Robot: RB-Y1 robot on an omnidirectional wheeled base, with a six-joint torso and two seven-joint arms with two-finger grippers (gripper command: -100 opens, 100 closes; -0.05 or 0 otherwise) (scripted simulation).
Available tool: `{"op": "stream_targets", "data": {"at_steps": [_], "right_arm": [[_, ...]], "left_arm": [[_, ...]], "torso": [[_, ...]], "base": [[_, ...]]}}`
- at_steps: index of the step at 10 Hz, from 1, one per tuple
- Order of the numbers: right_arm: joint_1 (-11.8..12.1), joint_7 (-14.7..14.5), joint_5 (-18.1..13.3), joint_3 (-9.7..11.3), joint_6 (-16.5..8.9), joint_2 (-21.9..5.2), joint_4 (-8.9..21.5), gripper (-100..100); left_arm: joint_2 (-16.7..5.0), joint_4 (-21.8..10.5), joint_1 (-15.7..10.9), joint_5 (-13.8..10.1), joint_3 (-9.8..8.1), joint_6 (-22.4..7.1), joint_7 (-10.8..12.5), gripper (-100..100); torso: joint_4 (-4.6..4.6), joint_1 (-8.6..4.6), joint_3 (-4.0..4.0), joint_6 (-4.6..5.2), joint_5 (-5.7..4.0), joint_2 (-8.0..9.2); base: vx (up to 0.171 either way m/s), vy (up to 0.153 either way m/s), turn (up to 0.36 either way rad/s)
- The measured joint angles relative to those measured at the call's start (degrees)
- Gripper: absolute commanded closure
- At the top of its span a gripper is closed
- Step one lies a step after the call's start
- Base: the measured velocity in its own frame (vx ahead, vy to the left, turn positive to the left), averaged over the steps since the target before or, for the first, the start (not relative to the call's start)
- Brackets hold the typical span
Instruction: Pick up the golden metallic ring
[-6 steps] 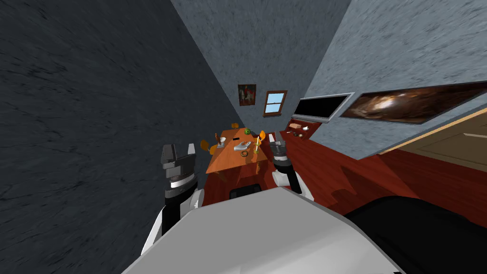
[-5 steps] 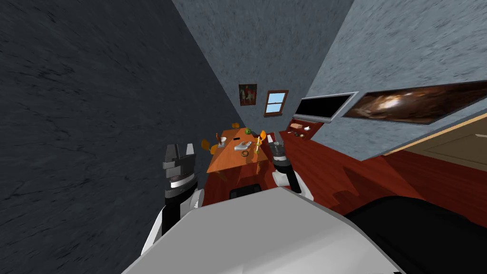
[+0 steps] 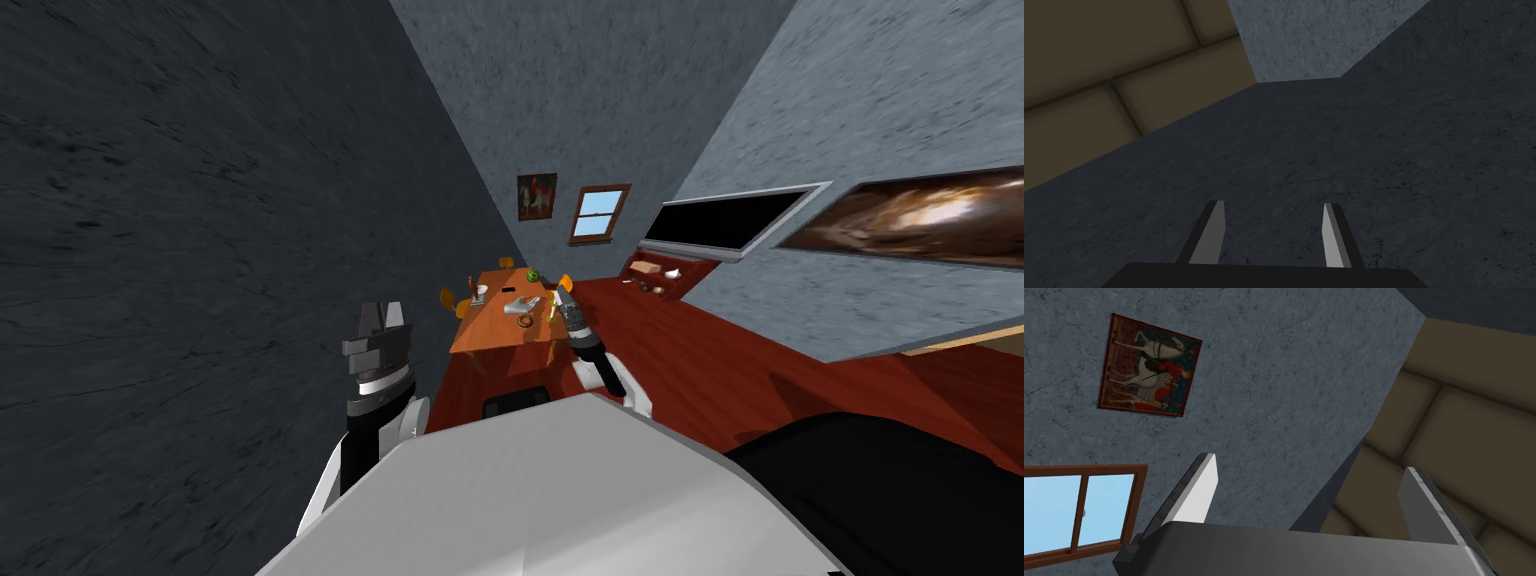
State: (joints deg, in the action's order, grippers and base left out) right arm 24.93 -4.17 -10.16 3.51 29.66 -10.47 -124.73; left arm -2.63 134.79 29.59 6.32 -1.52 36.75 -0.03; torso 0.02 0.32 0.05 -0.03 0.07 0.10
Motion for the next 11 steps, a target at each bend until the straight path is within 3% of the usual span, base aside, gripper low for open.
{"op": "stream_targets", "data": {"at_steps": [3,5,11], "right_arm": [[-2.66,-2.21,-1.93,-0.63,-0.82,-3.49,4.82,-100],[-4.71,-5.34,-4.85,0.16,-2.11,-6.02,8.02,-100],[-8.33,-10.97,-9.80,0.66,-3.24,-11.43,16.49,-100]], "left_arm": [[0.00,0.00,0.00,0.00,0.00,0.00,0.00,0],[0.00,0.00,0.00,0.00,0.00,0.00,0.00,0],[0.00,0.00,0.01,0.00,-0.01,0.00,0.00,0]], "torso": [[0.00,-0.02,0.00,0.00,0.00,0.00],[0.00,0.15,0.01,0.00,0.04,0.02],[0.01,-0.07,0.01,0.07,0.00,0.02]], "base": [[-0.024,0.091,0.237],[-0.029,0.106,0.190],[-0.020,0.073,0.181]]}}
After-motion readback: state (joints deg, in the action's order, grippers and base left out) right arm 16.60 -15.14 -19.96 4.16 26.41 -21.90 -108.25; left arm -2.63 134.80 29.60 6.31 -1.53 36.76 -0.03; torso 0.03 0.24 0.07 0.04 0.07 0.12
